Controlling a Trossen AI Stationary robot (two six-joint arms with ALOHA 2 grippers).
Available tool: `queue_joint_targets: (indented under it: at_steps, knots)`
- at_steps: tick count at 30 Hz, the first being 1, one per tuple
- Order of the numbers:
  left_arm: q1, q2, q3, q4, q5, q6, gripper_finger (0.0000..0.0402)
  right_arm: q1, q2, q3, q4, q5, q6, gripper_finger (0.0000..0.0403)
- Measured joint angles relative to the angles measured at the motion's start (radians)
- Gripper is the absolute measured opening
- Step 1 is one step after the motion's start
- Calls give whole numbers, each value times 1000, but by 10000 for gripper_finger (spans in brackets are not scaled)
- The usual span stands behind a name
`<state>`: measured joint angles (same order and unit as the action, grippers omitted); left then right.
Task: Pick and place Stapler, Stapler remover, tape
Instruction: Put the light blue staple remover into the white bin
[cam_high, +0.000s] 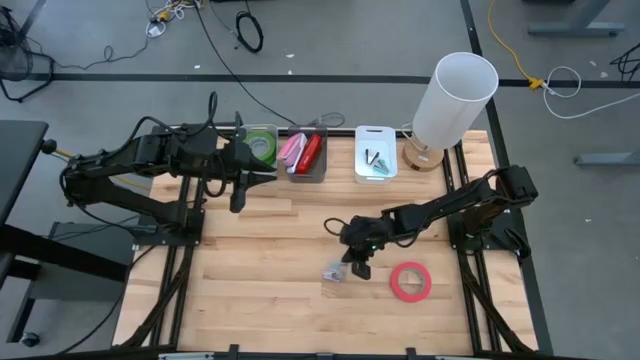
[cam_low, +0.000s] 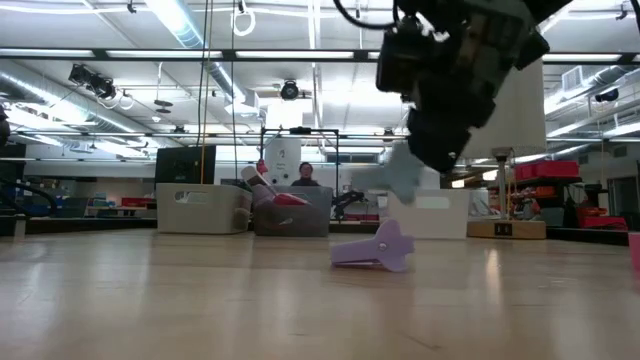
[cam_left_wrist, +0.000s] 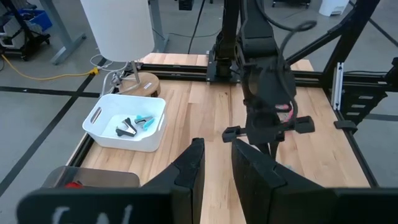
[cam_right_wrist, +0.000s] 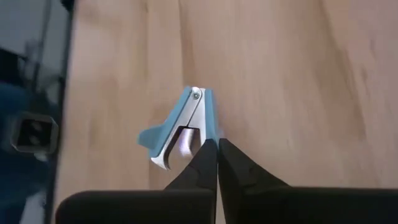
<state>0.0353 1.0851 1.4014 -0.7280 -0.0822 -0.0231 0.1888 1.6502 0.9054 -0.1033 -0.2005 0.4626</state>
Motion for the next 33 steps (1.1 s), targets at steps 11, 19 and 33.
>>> queue_joint_targets:
  at_steps: [11, 19, 33]
  knots:
    - [0, 0, 0, 11, 0, 0, 83, -51, -105, 0, 158, 9, 16, 2]
    - [0, 0, 0, 37, 0, 8, 83, -120, -156, 0, 341, 6, 9, 2]
    - [0, 0, 0, 97, 46, 8, 83, -217, -178, 0, 844, 0, 79, 2]
